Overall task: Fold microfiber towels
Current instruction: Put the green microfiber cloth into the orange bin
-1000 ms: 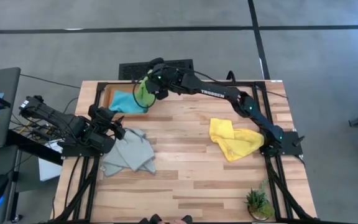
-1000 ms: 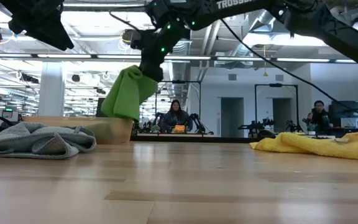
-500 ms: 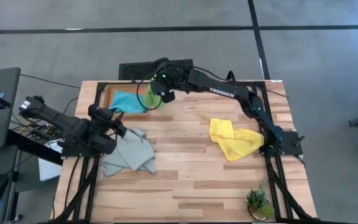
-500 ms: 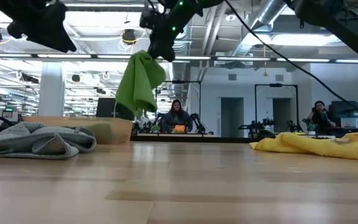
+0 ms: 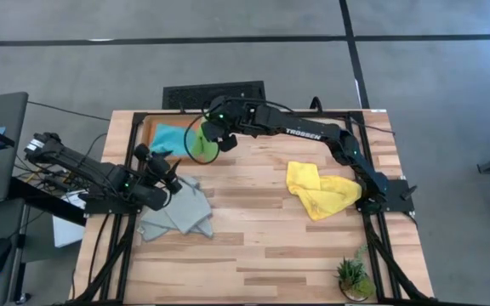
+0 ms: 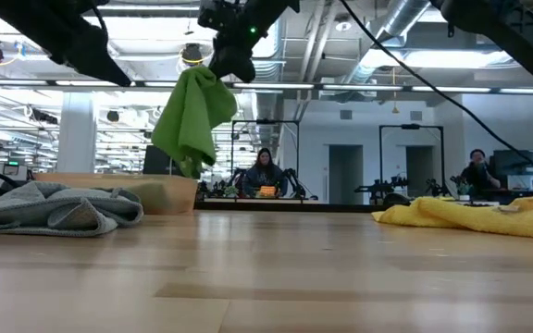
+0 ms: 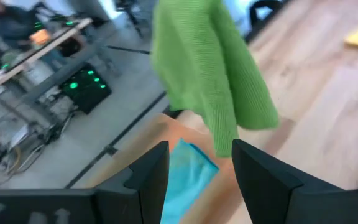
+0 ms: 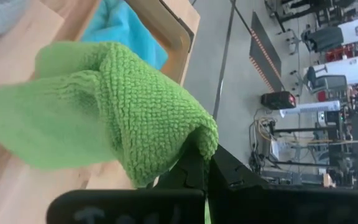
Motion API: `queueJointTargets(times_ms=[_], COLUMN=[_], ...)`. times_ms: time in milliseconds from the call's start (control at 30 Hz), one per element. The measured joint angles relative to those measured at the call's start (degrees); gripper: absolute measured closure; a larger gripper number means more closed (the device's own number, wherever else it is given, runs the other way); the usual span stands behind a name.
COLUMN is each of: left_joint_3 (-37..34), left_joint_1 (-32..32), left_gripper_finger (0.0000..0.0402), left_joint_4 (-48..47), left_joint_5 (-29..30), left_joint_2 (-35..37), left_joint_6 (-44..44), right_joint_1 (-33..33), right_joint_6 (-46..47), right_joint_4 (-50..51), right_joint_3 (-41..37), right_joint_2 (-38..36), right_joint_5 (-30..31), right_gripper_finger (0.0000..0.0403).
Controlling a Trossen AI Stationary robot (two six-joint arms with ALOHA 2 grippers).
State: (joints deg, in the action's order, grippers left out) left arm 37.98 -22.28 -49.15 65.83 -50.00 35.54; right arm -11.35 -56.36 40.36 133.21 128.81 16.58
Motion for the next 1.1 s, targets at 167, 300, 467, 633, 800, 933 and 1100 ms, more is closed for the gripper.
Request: queueJointTargets(times_ms=[167,300,467,633,800,933,1100], left_joint_3=[0.0,0.0,0.0,0.0,0.0,0.0,0.0], left_joint_1=[0.0,0.0,1.2,2.0,3.5,5.6,9.1], left_gripper_finger=[0.0233,0.0233,0.0237,0.0256,0.0243,0.0214,0.0176], left_joint_4=[0.3,0.3,0.8,0.8,1.1,1.4,4.4], left_joint_5=[-1.5,-1.6,-1.5,-3.9,-4.1,-3.7,-5.7], left_joint_2=[-0.4,-0.6,-0.7,-0.7,-1.0,-1.0,-1.0], left_joint_6=[-3.6,-6.3,-8.4,-11.1,-12.5,-11.8,-11.3], right_joint_1=[1.0,1.9,2.0,1.9,2.0,2.0,2.0], right_joint_6=[-1.0,-2.4,-3.7,-3.7,-3.7,-3.7,-3.7], right_joint_4=[-0.7,-2.3,-5.3,-5.7,-5.7,-5.7,-6.0], right_joint_3=[0.0,0.0,0.0,0.0,0.0,0.0,0.0], right_joint_2=[0.0,0.0,0.0,0.0,0.0,0.0,0.0], right_joint_5=[0.0,0.0,0.0,0.1,0.0,0.1,0.0], right_gripper_finger=[0.0392,0.0392,0.0392,0.0392,0.0392,0.0392,0.0392])
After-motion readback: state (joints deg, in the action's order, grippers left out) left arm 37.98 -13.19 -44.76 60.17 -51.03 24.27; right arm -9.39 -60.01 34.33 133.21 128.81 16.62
